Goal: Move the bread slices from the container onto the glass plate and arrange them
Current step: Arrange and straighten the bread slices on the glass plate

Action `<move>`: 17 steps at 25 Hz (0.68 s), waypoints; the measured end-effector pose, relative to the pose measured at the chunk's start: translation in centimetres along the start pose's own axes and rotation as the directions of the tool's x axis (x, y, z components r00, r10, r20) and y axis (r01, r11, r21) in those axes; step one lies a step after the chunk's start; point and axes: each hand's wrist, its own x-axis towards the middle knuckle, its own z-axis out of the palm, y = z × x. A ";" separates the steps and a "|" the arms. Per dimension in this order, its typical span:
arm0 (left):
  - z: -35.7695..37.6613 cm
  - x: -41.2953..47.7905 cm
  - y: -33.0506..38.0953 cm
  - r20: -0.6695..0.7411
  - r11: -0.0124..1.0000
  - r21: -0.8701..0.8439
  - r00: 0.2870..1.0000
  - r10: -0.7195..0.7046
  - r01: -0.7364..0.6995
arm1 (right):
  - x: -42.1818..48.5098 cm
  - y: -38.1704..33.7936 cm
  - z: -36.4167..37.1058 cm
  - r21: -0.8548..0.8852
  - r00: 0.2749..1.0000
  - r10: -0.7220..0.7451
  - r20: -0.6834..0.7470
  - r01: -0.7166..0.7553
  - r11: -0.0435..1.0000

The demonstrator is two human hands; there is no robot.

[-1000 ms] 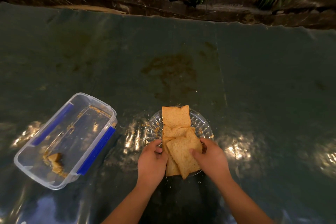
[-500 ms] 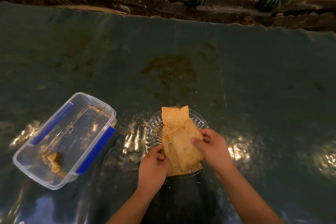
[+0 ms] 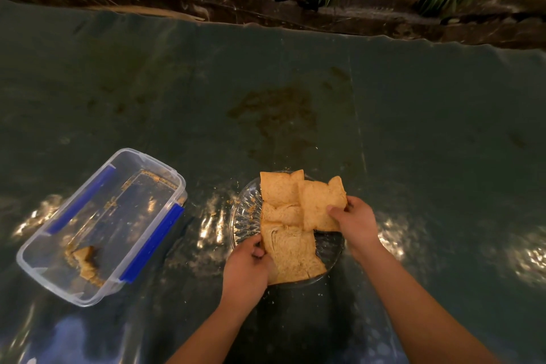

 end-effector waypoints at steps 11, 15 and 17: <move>-0.2 0.0 -0.1 0.001 1.000 0.008 1.000 -0.012 0.012 | -1.4 1.0 -0.6 -0.547 0.968 -0.251 -0.024 0.197 0.813; -0.4 0.0 -0.4 0.005 0.999 -0.023 0.999 -0.035 0.035 | -1.8 1.3 -1.1 -0.518 0.968 -0.234 -0.088 0.156 0.841; -0.4 -0.1 -0.4 -0.004 0.998 -0.047 0.999 -0.048 0.048 | -2.7 1.5 -1.7 -0.447 0.951 -0.274 -0.145 0.184 0.875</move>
